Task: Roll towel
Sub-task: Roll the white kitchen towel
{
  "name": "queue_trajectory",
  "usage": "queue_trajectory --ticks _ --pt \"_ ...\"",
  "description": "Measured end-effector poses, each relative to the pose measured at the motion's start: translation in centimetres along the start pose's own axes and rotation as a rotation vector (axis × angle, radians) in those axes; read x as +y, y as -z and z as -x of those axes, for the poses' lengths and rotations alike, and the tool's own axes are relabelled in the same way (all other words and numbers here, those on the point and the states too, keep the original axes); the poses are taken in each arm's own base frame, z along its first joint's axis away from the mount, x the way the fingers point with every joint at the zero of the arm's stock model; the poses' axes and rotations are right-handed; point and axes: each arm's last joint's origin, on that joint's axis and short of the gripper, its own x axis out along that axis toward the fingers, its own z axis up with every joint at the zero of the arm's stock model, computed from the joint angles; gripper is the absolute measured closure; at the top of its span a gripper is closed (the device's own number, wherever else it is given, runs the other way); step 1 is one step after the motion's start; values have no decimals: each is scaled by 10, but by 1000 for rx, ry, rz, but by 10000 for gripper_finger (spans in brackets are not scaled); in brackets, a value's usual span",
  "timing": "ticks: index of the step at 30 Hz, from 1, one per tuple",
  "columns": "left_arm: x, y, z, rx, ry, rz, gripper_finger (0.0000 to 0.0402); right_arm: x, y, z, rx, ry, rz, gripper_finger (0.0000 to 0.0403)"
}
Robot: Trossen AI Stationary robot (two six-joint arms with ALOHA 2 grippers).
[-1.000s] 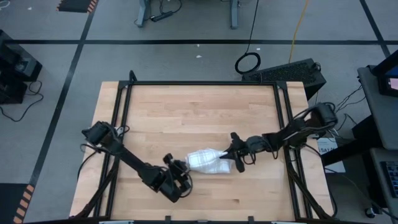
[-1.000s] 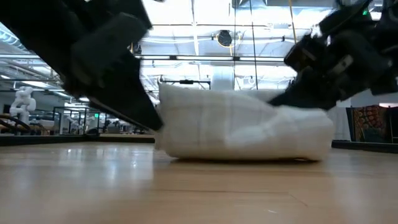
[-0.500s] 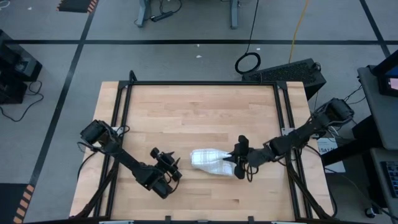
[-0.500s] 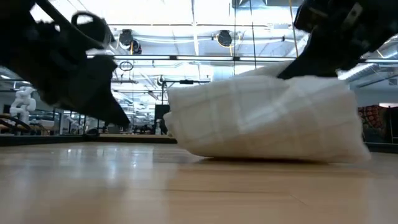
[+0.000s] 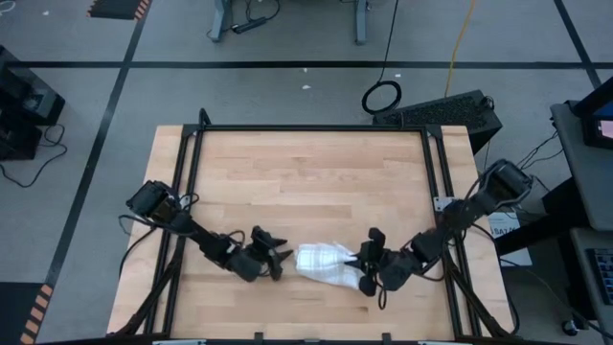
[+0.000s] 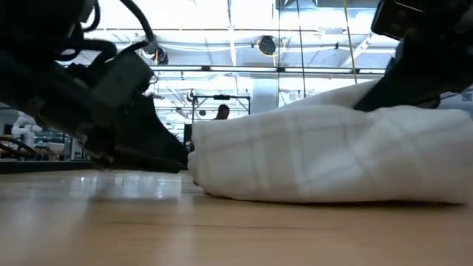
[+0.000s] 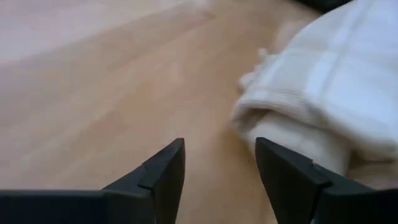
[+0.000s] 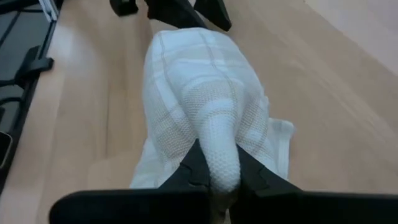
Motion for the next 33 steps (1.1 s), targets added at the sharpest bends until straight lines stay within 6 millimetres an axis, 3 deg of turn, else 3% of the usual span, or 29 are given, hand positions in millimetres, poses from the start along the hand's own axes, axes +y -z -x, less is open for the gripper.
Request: queue_trajectory --ticks 5,9,16,19,24,33 --pt "8 0 14 -64 181 155 169 9 9 7 -28 5 7 394" --pt "2 -2 23 -104 270 223 129 13 13 12 -67 26 42 394" --pt "-24 -6 14 -90 282 285 43 12 13 13 -102 63 77 392" --pt "-25 -3 8 -41 228 310 21 12 13 13 -102 65 94 390" --pt "-25 -7 2 -28 222 337 8 12 13 13 -100 67 102 388" --pt "-36 -36 -21 16 341 280 18 11 14 13 -96 71 122 386"
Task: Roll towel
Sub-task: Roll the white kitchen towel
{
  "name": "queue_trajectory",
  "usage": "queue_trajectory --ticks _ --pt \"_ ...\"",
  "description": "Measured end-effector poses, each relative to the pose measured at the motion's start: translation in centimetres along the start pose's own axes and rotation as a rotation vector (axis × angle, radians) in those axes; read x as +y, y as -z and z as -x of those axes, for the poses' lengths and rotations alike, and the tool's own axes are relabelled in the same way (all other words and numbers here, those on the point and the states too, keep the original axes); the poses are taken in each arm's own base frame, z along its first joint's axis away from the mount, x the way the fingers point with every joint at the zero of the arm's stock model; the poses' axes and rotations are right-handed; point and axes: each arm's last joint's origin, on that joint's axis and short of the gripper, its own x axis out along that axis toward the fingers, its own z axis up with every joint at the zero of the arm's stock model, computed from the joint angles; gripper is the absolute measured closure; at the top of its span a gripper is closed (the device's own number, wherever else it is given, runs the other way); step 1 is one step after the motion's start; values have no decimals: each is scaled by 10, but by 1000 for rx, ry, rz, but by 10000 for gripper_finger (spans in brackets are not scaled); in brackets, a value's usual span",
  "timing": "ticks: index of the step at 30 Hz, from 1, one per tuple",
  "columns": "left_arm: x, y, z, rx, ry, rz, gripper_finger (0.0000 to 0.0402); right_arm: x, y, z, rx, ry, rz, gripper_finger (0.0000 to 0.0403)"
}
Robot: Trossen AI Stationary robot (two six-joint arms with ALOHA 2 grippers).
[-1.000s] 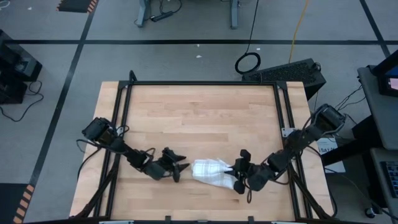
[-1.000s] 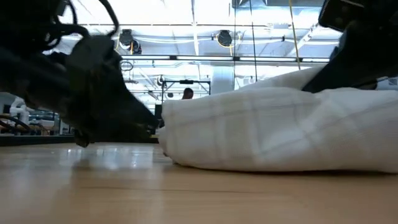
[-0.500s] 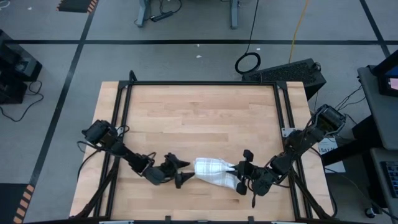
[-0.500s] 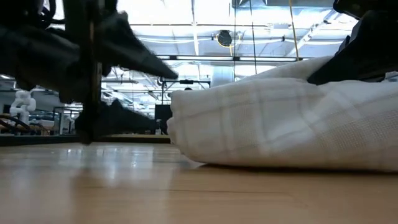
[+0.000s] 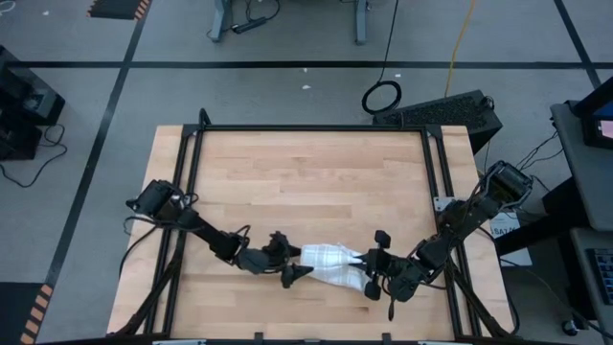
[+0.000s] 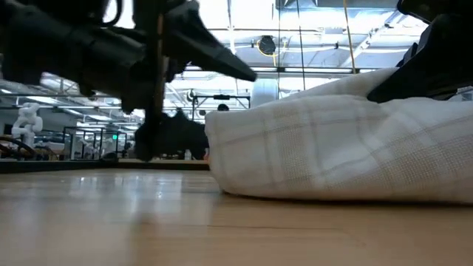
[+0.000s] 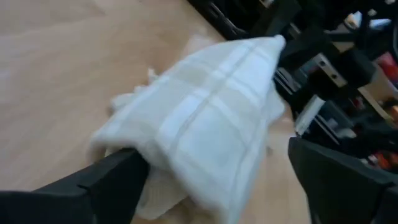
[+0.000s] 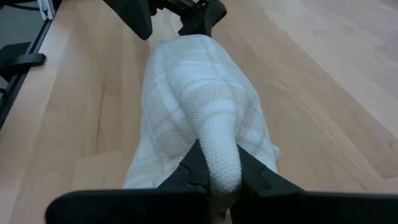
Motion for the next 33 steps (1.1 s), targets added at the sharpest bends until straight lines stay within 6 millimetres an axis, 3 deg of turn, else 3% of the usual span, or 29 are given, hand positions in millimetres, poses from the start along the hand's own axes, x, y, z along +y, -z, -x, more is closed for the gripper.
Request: queue_trajectory --ticks 3,8,16,27,33 --pt "1 -4 -6 57 -3 -11 63 0 0 0 1 1 0 386" --pt "10 -4 -10 113 -77 -59 189 0 0 0 1 2 5 385" --pt "7 -6 -11 116 -32 -168 374 1 1 0 24 -25 3 363" --pt "7 -3 -9 138 -22 -271 388 -1 -18 24 39 -145 -75 177" --pt "4 1 -7 160 5 -329 389 16 3 46 151 -269 -159 151"
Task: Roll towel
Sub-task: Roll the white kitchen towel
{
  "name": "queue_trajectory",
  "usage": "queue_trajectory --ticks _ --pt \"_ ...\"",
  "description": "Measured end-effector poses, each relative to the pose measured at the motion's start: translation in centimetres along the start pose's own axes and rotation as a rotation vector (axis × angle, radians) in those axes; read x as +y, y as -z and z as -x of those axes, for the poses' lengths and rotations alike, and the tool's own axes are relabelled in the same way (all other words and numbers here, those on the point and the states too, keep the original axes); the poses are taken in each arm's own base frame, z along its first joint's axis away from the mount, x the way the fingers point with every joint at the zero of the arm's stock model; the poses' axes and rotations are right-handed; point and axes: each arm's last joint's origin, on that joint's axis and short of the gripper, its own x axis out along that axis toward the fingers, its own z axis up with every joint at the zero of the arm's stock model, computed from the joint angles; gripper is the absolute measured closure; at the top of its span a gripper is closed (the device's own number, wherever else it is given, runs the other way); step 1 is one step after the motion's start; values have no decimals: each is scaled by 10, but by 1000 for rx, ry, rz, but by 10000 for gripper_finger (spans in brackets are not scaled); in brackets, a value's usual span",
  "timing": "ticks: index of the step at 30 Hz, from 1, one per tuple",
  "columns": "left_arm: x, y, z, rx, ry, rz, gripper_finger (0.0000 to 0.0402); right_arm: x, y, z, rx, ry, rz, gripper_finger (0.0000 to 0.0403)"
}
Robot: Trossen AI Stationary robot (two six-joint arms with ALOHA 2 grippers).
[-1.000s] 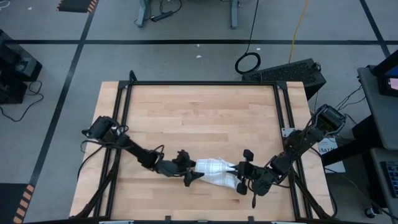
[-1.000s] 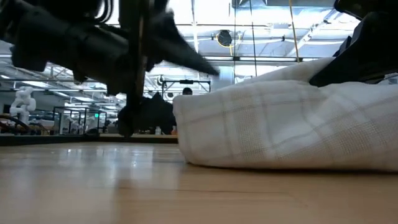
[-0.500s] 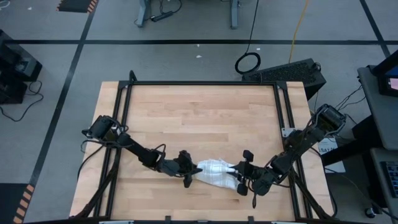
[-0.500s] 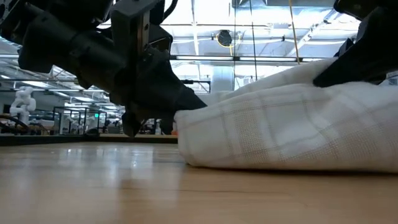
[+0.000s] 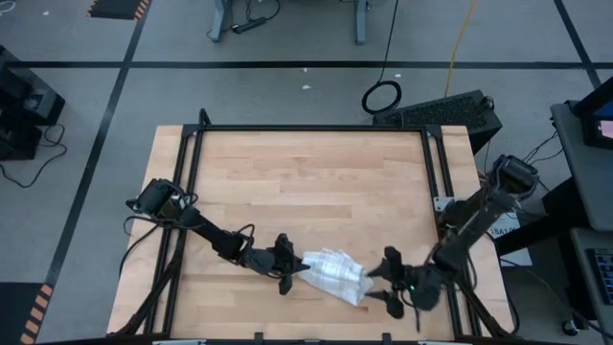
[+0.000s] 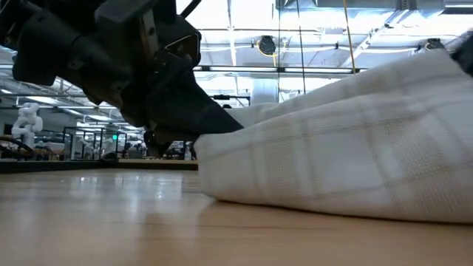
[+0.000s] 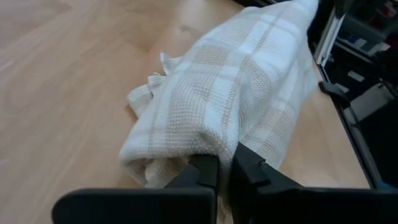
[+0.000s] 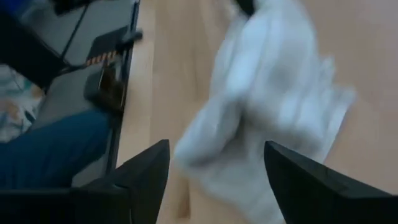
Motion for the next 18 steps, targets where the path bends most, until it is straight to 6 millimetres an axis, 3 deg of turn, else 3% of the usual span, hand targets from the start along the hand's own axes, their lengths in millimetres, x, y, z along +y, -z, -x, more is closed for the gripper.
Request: queue_trajectory --ticks 5,10,13,18 --pt "1 1 0 13 -5 -10 390 11 41 -1 -3 35 9 175" --pt "1 1 0 17 -8 -8 391 6 74 -25 -7 108 -46 235" --pt "1 1 0 19 -6 -19 391 0 84 -41 -6 162 -26 285" --pt "1 2 0 44 32 -56 391 -5 80 -57 -23 237 -17 367"
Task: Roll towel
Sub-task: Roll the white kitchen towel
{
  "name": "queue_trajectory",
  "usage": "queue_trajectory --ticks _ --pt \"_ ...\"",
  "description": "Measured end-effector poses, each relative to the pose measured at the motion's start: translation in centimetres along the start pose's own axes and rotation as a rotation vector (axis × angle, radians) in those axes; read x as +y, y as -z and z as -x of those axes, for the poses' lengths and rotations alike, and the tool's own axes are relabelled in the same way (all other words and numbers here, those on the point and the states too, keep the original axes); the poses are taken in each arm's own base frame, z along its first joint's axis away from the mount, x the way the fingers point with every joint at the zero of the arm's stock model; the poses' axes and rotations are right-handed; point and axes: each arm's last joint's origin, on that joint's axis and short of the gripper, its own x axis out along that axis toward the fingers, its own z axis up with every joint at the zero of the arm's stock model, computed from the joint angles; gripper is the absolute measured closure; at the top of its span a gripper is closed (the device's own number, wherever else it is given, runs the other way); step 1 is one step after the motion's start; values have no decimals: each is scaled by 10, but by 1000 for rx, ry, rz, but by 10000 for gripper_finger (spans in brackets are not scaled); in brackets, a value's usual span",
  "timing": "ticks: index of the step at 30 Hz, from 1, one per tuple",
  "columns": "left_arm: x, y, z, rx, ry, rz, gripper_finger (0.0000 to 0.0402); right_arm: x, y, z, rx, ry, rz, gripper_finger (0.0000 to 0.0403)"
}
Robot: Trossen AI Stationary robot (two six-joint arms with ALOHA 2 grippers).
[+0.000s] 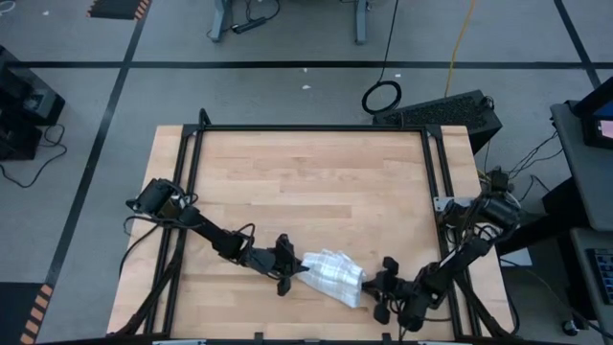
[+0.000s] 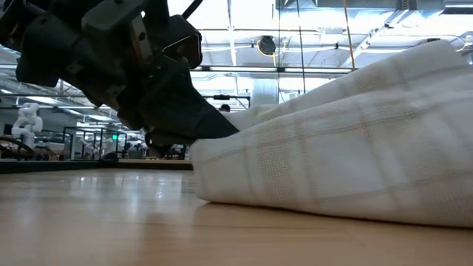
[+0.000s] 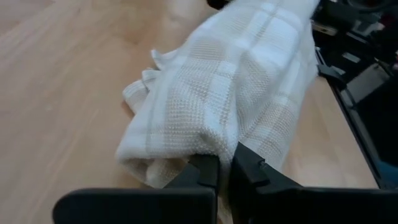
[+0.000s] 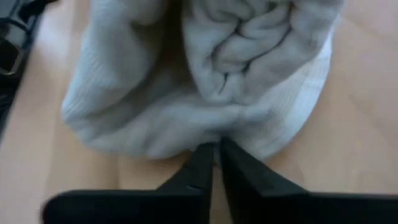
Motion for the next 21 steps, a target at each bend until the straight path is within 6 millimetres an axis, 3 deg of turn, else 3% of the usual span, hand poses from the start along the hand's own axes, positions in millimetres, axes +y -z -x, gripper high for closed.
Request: queue_trajectory --ticks 3,7,15,21 --pt "0 0 0 8 14 -22 389 -4 -4 -4 5 31 35 397" --pt "-2 -3 2 4 25 -67 381 -13 -10 -7 21 102 67 391" --pt "-7 -29 15 -88 27 -152 378 -31 -30 -6 38 220 178 400" --pt "-4 -29 15 -72 6 -183 377 -36 -44 -5 96 222 197 381"
